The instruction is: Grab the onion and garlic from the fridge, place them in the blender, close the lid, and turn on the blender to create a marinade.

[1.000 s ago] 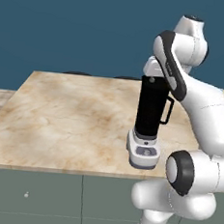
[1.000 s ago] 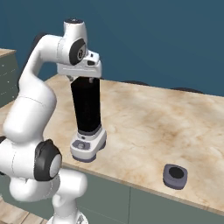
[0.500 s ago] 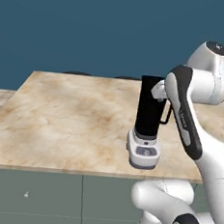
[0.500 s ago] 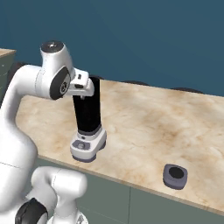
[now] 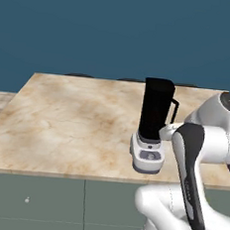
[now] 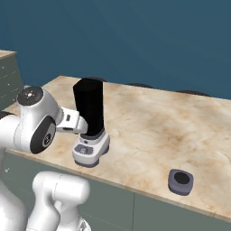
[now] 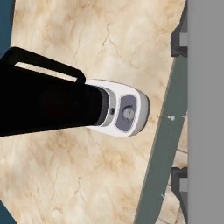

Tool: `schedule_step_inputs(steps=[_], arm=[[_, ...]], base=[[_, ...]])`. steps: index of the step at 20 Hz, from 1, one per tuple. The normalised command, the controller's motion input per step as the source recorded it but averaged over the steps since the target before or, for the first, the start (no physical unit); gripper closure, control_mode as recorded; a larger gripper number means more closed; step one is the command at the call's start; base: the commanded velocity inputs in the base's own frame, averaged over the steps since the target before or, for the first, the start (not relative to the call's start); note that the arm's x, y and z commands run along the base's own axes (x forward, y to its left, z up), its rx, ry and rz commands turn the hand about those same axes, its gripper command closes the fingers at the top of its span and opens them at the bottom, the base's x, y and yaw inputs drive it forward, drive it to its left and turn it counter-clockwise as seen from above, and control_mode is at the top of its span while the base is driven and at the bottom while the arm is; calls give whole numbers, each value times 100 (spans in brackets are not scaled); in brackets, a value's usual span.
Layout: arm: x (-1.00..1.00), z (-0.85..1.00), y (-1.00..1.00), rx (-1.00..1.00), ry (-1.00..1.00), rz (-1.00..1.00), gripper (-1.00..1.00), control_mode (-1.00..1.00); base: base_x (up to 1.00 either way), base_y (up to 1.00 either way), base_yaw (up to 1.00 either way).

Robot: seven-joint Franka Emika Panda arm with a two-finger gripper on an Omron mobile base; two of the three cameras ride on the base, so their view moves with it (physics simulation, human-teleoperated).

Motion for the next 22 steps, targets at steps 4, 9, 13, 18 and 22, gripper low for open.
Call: schedule_step_inputs(steps=[4,9,13,18,22], arm=[[-18,-30,24,-6,3,0,-100,-100],[0,-4,8,0,2,0,-100,-100],[-13,-1,0,0,1,0,-100,-100],[-13,0,0,1,-2,0,-100,100],[0,0,0,0,0,0,-100,100]], base=[[0,0,0],[0,0,0],[0,0,0],[-62,22,0],[-58,78,-7]])
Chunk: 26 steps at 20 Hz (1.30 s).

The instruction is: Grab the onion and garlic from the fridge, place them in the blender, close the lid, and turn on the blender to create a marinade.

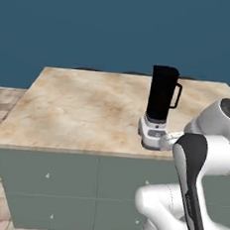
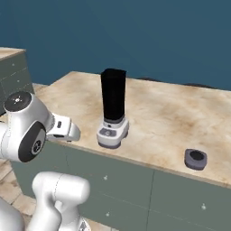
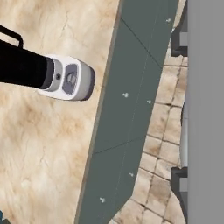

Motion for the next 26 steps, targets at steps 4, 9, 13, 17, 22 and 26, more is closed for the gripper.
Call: schedule_step_inputs(steps=[4,9,13,17,22,26], arm=[[0,0,0,0,0,0,-100,100],[0,0,0,0,0,0,-100,100],[0,0,0,0,0,0,-100,100],[0,0,0,0,0,0,-100,100],[0,0,0,0,0,0,-100,100],[0,0,0,0,0,0,-100,100]], base=[[-3,100,-23],[11,100,-30],[13,100,-32],[8,100,-32],[2,100,-33],[0,100,-33]])
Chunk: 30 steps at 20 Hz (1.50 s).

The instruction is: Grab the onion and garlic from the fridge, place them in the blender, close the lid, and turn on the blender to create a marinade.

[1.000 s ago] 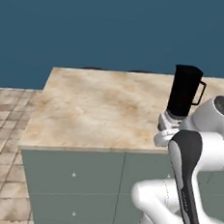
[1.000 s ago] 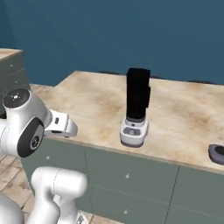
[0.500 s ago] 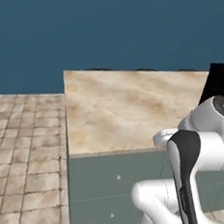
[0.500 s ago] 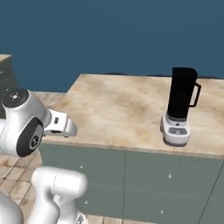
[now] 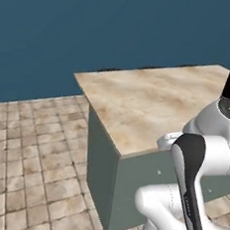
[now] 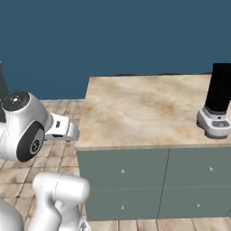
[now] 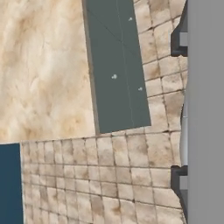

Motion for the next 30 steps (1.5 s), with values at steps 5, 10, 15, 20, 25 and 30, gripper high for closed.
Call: schedule_step_inputs(steps=[5,10,15,20,25,30], arm=[[0,0,0,0,0,0,-100,100],[0,0,0,0,0,0,-100,100],[0,0,0,0,0,0,-100,100],[0,0,0,0,0,0,-100,100],[0,0,0,0,0,0,-100,100],[0,0,0,0,0,0,-100,100]], base=[[7,100,-34],[27,100,-35],[55,100,-38],[77,100,-40],[84,100,-41],[85,100,-40]])
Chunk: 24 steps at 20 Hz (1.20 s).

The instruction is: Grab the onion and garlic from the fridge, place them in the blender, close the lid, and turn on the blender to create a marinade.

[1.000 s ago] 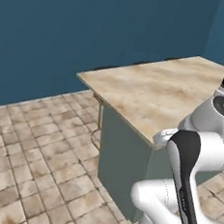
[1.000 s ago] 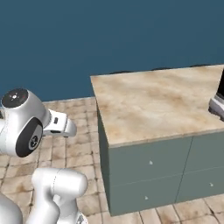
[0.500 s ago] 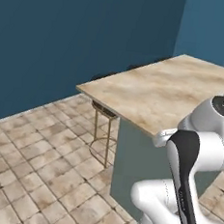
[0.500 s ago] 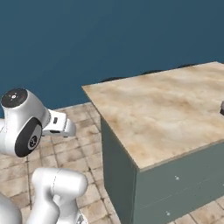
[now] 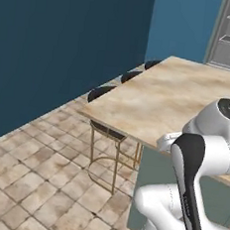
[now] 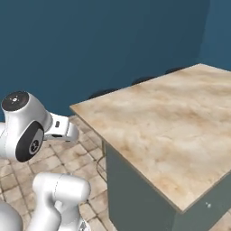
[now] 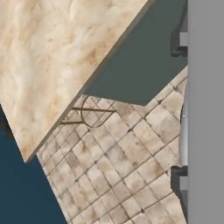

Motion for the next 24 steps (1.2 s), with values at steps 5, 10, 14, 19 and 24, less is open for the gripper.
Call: schedule_step_inputs(steps=[5,10,14,19,24], arm=[[0,0,0,0,0,0,-100,100],[0,0,0,0,0,0,-100,100],[0,0,0,0,0,0,-100,100],[0,0,0,0,0,0,-100,100],[0,0,0,0,0,0,-100,100]], base=[[81,100,-40],[76,100,-40],[73,100,-39],[69,100,-38],[64,100,-38]])
